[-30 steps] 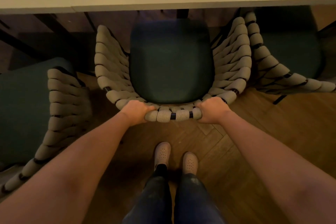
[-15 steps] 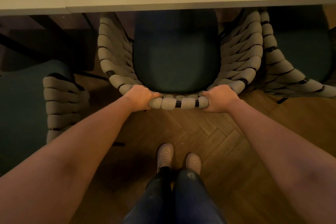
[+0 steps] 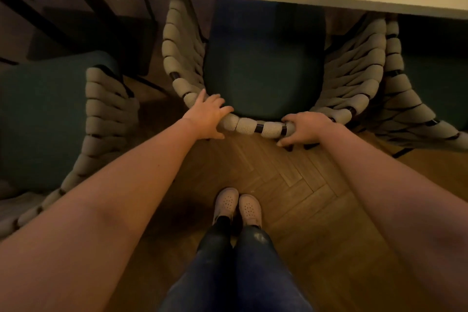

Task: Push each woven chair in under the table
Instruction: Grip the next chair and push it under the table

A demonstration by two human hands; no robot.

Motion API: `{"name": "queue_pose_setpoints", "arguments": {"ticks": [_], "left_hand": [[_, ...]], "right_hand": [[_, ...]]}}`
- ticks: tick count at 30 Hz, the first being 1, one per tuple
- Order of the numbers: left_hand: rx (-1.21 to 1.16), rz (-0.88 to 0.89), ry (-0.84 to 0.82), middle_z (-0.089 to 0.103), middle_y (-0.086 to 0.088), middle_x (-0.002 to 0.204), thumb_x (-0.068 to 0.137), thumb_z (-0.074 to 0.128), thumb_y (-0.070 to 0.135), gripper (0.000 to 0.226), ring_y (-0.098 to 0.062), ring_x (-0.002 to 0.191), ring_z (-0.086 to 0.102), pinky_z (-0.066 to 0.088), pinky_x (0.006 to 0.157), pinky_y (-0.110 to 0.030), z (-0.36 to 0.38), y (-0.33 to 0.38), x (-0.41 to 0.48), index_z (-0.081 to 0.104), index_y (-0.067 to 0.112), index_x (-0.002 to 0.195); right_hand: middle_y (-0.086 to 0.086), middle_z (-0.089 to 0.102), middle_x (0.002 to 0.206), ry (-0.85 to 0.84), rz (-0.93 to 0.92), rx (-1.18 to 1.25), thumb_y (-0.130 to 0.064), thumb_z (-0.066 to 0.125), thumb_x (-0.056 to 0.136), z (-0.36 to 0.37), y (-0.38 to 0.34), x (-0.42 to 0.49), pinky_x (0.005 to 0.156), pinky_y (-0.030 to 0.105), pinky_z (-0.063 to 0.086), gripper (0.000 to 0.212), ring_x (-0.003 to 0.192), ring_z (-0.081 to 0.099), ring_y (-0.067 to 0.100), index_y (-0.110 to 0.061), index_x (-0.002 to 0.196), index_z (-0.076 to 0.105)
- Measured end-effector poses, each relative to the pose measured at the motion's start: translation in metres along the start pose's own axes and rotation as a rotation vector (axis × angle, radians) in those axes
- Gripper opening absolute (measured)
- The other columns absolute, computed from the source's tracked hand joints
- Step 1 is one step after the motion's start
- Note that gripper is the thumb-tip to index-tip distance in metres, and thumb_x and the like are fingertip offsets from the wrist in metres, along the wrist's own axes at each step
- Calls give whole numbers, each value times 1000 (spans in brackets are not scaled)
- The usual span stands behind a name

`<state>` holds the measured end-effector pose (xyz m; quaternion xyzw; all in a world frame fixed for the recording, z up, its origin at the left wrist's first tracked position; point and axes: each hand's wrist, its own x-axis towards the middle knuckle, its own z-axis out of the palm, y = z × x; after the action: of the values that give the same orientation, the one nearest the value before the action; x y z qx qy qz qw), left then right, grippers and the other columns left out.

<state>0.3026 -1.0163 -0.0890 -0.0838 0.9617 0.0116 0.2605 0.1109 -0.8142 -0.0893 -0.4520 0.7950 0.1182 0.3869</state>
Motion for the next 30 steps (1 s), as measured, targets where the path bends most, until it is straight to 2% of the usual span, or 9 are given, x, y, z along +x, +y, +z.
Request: {"name": "queue_pose_setpoints", "arguments": {"ticks": [2,5,9,13,17,22,30], "left_hand": [[-87,-60,114,18,-9,159,85,63,51,79,-28,148,10,5,119,-54,6,4,-30,26,25,150],[-201,-211,258,13,-10,160,87,62,48,76,-27,149,5,5,120,-52,22,4,-74,26,25,150],[-256,-429,236,8,-13,161,87,61,48,80,-27,149,2,5,120,-50,59,-13,-155,21,24,152],[-343,-614,239,8,-13,160,85,65,46,86,-27,149,3,4,120,-51,104,-37,-246,18,22,153],[-391,-754,220,10,-14,160,82,69,47,91,-28,149,3,1,120,-50,157,-69,-337,18,20,153],[-428,-801,200,14,-13,159,76,75,45,98,-28,149,6,2,119,-50,223,-121,-438,19,22,153],[-366,-754,84,11,-12,160,79,75,37,101,-29,148,3,4,120,-52,269,-211,-536,9,24,154]], "right_hand": [[5,49,138,81,-51,9,-70,60,79,0,-25,-6,100,40,45,85,122,51,25,-29,148,31],[6,42,145,250,-173,42,-66,58,83,2,-72,-10,104,41,40,84,129,45,26,-29,150,26],[10,33,151,344,-367,-22,-57,62,85,11,-161,-16,112,43,31,82,137,35,29,-27,151,25],[9,26,156,318,-540,-114,-55,63,85,35,-258,-21,117,44,25,84,143,26,29,-27,152,22],[10,21,158,299,-623,-197,-53,63,86,58,-355,-29,119,43,18,86,145,20,29,-24,154,19],[12,23,157,313,-623,-235,-52,64,86,95,-462,-30,119,43,19,87,145,21,30,-20,153,20],[13,25,157,267,-514,-338,-57,62,85,151,-564,-26,120,47,9,93,147,15,31,-15,154,16]]}}
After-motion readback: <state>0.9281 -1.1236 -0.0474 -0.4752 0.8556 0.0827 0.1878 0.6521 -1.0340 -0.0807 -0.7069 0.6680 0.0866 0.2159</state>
